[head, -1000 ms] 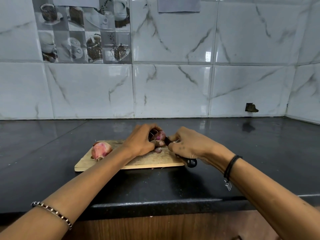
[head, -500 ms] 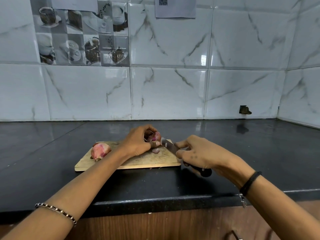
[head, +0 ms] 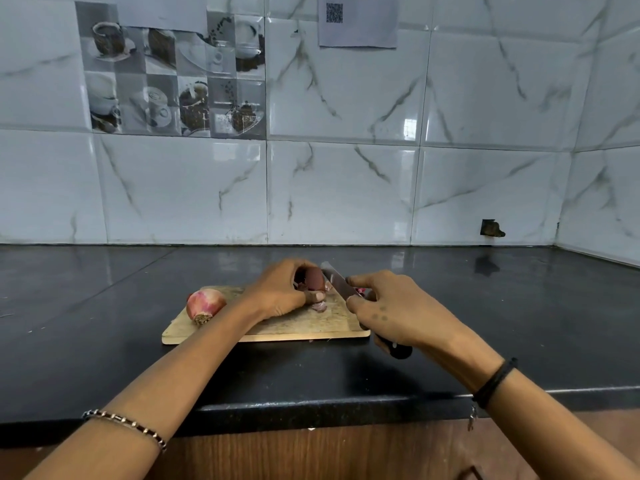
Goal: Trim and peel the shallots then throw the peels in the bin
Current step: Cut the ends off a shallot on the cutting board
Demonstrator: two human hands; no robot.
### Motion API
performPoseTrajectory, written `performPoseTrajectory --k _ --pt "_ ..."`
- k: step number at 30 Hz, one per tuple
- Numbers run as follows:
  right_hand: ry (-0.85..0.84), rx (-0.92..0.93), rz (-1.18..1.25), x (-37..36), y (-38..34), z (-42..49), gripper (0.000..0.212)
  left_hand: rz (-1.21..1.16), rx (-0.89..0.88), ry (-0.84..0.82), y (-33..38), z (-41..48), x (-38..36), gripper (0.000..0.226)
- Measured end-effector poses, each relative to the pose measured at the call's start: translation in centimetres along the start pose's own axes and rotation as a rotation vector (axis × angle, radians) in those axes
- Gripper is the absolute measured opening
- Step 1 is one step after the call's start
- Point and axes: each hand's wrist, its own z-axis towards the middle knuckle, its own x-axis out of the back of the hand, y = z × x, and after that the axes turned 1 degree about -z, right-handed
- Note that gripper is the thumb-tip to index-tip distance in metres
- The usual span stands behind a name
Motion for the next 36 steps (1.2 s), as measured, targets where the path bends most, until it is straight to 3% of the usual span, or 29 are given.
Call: performPoseTrajectory --k 5,12,20,24,31,34,36 --pt "-0.046 -0.041 -0.083 -0.6 0.1 0.0 0.026 -0.081 -0.008 0.021 0.2 -0.2 0.1 0.054" --pt "-0.073 -0.100 -0.214 -0.5 0.2 0.4 0.038 -0.114 0.011 0.050 0.3 -0.5 0.4 0.048" --pt "-0.001 -0.151 -0.255 -0.2 1.4 0.3 0.027 -0.108 0.026 0.094 0.4 -0.6 0.5 0.049" --pt "0.052 -0.122 -0.202 -0.1 1.3 -0.1 0.036 -0.122 0.044 0.163 0.3 -0.5 0.5 0.049" --pt "-0.013 -0.034 -0.099 -0.2 -0.3 -0.9 0.036 -0.145 0.045 0.199 0.5 -0.6 0.7 0.036" --pt "-0.065 -0.023 -0.086 -0.5 -0.8 -1.2 0.039 -0.149 0.052 0.268 0.5 -0.6 0.9 0.013" --pt "-0.044 -0.010 -0.096 -0.7 -0.9 -1.5 0.039 -0.160 0.069 0.296 0.3 -0.4 0.9 0.016"
